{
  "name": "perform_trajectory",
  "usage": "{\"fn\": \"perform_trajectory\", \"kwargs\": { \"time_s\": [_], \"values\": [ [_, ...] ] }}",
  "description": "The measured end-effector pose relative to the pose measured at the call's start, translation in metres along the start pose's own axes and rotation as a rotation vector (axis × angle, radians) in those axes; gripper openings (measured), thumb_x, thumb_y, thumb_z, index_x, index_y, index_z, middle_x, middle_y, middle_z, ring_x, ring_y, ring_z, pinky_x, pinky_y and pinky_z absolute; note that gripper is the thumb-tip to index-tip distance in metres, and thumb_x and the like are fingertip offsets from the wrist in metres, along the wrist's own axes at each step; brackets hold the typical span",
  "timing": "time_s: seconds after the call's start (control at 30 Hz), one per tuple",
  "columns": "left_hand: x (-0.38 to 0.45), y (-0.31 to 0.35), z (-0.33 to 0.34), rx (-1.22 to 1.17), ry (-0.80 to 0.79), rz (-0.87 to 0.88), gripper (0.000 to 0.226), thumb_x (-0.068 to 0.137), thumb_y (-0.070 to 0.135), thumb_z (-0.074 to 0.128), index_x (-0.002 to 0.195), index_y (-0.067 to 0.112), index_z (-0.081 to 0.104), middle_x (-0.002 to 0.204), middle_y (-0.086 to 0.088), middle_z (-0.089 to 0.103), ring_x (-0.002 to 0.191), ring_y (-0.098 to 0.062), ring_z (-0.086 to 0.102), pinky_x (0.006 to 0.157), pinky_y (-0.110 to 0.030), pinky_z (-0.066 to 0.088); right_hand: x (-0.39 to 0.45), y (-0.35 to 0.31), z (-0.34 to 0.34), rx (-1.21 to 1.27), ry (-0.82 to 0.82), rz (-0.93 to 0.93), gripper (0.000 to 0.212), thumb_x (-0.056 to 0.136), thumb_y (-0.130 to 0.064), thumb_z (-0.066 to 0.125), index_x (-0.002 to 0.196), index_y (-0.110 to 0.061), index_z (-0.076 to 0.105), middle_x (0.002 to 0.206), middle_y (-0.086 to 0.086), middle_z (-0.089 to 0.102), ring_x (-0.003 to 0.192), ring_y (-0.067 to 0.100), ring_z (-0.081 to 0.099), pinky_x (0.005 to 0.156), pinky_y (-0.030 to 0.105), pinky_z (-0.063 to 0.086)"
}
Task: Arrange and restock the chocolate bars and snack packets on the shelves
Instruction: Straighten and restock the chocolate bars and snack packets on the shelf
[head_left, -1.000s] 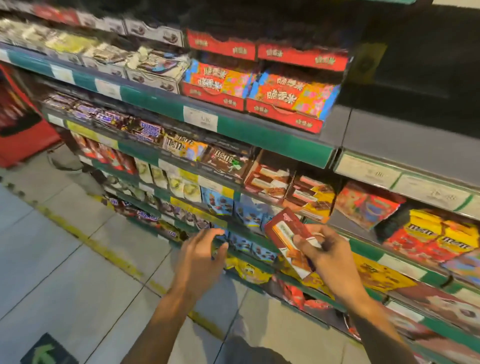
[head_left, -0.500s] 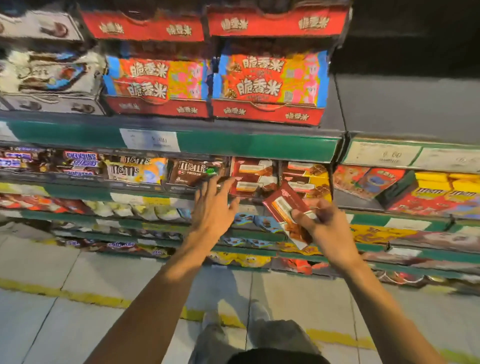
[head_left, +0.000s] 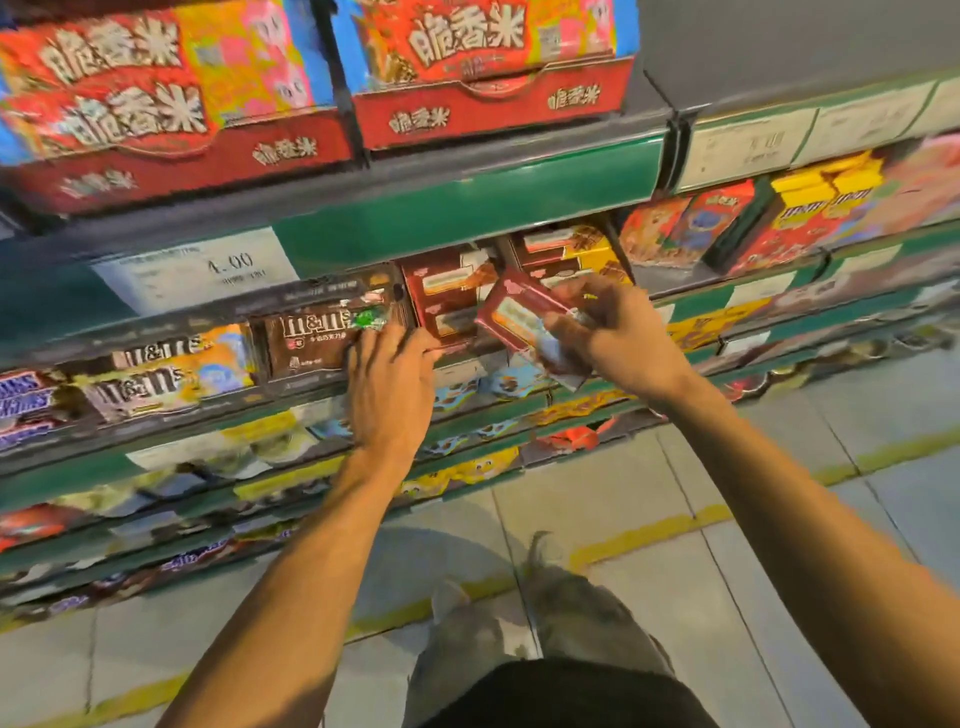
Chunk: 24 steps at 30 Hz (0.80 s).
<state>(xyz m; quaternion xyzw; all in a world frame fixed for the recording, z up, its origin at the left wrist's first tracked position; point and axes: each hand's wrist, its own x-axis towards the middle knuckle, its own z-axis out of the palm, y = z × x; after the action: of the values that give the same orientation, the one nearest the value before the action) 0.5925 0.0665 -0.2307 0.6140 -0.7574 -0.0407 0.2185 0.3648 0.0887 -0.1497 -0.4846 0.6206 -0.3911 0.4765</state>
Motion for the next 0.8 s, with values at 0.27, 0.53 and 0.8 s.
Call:
{"fn": "perform_trajectory", "kwargs": {
  "time_s": [0.27, 0.53, 0.8],
  "values": [
    [0.002, -0.005, 0.003, -0.012, 0.061, 0.060, 0.007, 0.088, 0.014, 0.068, 0.094, 0.015, 0.072, 0.093, -0.007, 0.060, 0.090, -0.033, 0.052, 0.078, -0.046, 0.046, 0.090, -0.022, 0.020, -0.355, -0.070, -0.140, 0.035, 0.088, -0.024, 0.073, 0.117, -0.006, 0.063, 0.113, 0.009, 0.070, 0.095, 0.018, 0.065, 0.091, 0.038, 0.055],
    [-0.003, -0.007, 0.005, -0.085, 0.127, 0.065, 0.020, 0.083, 0.009, 0.073, 0.101, 0.016, 0.077, 0.088, -0.005, 0.061, 0.086, -0.029, 0.055, 0.069, -0.041, 0.050, 0.154, -0.013, 0.040, -0.880, -0.359, -0.116, 0.046, 0.103, -0.044, 0.044, 0.133, -0.011, 0.056, 0.135, 0.006, 0.059, 0.127, 0.019, 0.053, 0.089, 0.019, 0.039],
    [0.001, -0.008, 0.005, -0.090, 0.121, 0.064, 0.016, 0.084, 0.011, 0.073, 0.098, 0.015, 0.077, 0.083, -0.003, 0.058, 0.082, -0.027, 0.053, 0.066, -0.042, 0.050, 0.161, -0.009, 0.058, -1.082, -0.429, -0.373, 0.028, 0.109, -0.034, 0.026, 0.119, -0.028, 0.051, 0.130, 0.002, 0.057, 0.122, 0.017, 0.052, 0.112, 0.034, 0.033]
  ]
}}
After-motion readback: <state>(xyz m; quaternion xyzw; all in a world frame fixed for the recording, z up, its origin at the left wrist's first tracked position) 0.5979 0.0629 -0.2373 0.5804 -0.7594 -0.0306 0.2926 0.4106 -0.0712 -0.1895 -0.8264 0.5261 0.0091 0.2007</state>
